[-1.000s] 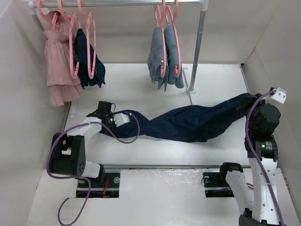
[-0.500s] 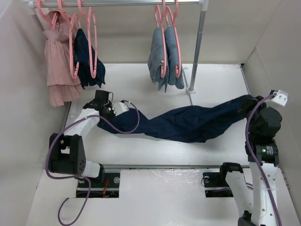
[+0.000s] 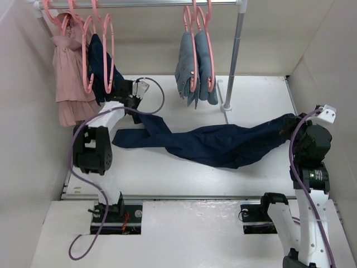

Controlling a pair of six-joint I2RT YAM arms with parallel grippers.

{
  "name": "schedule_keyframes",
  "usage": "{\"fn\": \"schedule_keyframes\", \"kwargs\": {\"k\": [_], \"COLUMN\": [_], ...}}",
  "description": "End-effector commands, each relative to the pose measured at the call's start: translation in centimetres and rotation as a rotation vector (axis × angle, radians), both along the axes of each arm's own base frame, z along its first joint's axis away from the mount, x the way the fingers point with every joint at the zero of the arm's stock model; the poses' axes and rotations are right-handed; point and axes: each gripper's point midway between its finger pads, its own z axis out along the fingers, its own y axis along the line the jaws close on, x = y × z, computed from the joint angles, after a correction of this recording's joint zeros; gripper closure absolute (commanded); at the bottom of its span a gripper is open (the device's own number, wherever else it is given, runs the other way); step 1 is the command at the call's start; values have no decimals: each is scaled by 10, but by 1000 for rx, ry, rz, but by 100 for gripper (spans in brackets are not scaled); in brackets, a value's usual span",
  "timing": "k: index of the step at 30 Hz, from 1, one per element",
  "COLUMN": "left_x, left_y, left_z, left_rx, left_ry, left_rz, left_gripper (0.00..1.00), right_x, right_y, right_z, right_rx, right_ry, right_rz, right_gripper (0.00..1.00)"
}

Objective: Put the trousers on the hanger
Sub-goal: Flatten out the trousers at the center of the board.

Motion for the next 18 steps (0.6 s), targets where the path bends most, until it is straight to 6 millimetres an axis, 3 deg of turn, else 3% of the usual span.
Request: {"fn": "schedule_keyframes", "kwargs": {"k": [1, 3, 4, 6, 7, 9, 10, 11, 12, 13, 14, 15, 16, 18], "left_x": [39, 42, 39, 21, 15, 1, -14, -23, -34, -55, -69, -95, -104, -135], "left_y": [7, 18, 19, 8, 3, -9, -12, -13, -20, -21, -26, -26, -24, -21], "left_z": [-4, -17, -38, -50, -31, -15, -16, 15, 25, 22, 40, 31, 32, 8], "left_rx": [-21, 62, 79, 55, 26, -57, -44, -53, -94, -103, -105, -92, -56, -5], "left_ry": [-64, 10, 77, 170, 141, 121, 130, 66, 54, 93, 63, 126, 138, 231], "left_rz": [213, 238, 236, 161, 120, 6, -83, -133, -213, -267, -337, -448, -504, -592], "left_gripper": [99, 82, 78, 66, 62, 52, 46, 39, 30, 29, 27, 27, 27, 27], "right_x": [-1, 0, -2, -2, -2, -1, -1, 1, 2, 4, 5, 8, 10, 13], "right_y": [4, 5, 5, 8, 8, 9, 10, 10, 12, 12, 12, 13, 13, 12], "right_z": [17, 13, 8, 8, 8, 8, 4, 2, 5, 2, 5, 5, 2, 5], "right_rx": [-19, -17, -16, -15, -15, -23, -22, -20, -21, -19, -21, -20, -19, -20], "right_ry": [-63, -52, -43, -43, -43, -42, -33, -24, -36, -26, -36, -36, -27, -39], "right_rz": [27, 36, 36, 49, 49, 59, 68, 68, 80, 80, 80, 89, 89, 91], "right_gripper": [100, 100, 100, 100, 100, 100, 100, 100, 100, 100, 100, 100, 100, 100]}}
